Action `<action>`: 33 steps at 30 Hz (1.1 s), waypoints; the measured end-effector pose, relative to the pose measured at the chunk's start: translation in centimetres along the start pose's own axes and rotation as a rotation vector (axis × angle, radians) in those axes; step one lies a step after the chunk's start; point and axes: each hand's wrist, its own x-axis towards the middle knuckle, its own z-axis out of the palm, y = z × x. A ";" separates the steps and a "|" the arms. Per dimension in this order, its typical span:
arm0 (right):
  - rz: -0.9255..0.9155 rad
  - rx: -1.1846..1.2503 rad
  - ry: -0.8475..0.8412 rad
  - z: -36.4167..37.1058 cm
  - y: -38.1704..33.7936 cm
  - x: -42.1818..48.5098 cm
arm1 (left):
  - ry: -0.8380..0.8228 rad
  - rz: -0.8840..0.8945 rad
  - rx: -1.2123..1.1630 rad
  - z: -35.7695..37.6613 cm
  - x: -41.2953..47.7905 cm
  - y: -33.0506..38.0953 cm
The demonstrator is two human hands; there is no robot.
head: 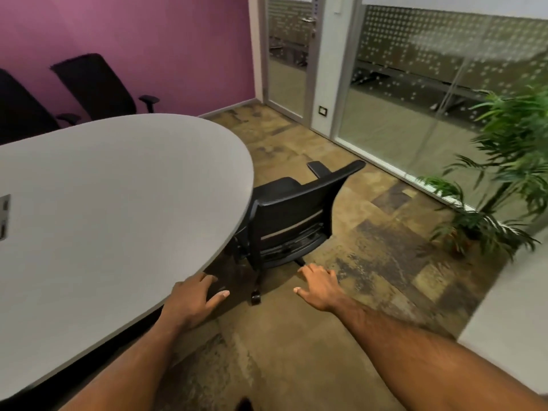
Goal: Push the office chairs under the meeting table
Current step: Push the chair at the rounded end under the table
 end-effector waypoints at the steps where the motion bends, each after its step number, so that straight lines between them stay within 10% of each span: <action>1: 0.019 0.003 0.000 -0.4 0.7 0.3 | -0.005 0.002 -0.047 0.3 1.1 0.6; 14: 0.401 0.398 0.214 -8.4 8.7 6.4 | 0.079 -0.041 -0.495 -1.4 18.3 7.4; 24: 0.528 0.956 0.435 -12.9 12.4 15.0 | 0.136 -0.634 -1.182 -3.9 27.7 12.1; 33: 0.502 1.292 0.216 -17.0 17.3 24.3 | 0.037 -0.527 -0.460 -2.7 31.2 14.2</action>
